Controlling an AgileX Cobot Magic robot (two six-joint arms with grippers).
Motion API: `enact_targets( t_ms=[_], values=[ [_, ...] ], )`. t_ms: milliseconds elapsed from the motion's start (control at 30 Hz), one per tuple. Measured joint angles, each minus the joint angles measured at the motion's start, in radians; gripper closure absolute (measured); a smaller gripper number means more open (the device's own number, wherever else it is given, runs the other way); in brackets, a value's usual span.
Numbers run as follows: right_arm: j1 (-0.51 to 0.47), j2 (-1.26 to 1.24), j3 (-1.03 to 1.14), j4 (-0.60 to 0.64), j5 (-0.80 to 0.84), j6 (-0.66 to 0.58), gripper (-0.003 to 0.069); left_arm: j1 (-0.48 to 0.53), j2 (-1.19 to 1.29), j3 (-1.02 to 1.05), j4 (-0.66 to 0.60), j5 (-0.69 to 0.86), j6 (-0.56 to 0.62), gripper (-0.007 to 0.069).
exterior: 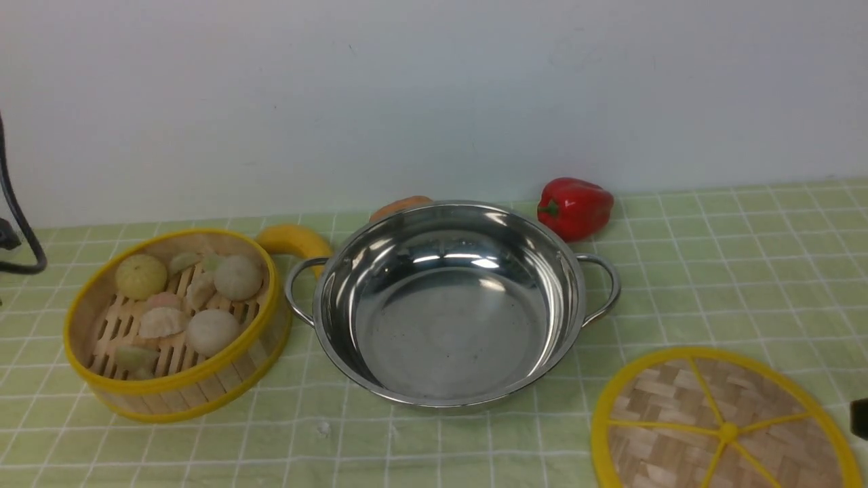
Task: Place the steamer in the pot on the green tablecloth, and put the lid on the steamer.
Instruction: 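Grasp the rim of the steamer basket holding the buns with the left gripper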
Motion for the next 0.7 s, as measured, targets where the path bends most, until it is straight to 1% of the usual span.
enact_targets(
  t_ms=[167, 200, 233, 367, 700],
  values=[
    [0.0, 0.0, 0.0, 0.062, 0.004, -0.063, 0.0414, 0.0, 0.214, -0.056, -0.033, -0.001, 0.109, 0.0382],
    [0.0, 0.0, 0.0, 0.07, 0.006, -0.068, 0.0414, 0.0, 0.214, -0.059, -0.033, -0.001, 0.109, 0.0382],
    [0.0, 0.0, 0.0, 0.084, 0.008, -0.088, 0.0414, 0.0, 0.276, -0.085, -0.033, -0.003, 0.134, 0.0382],
    [0.0, 0.0, 0.0, 0.118, 0.011, -0.115, 0.0414, 0.0, 0.393, -0.16, -0.033, -0.006, 0.182, 0.0382],
    [0.0, 0.0, 0.0, 0.173, 0.013, -0.136, 0.0414, 0.0, 0.542, -0.288, -0.01, -0.029, 0.207, 0.0383]
  ],
)
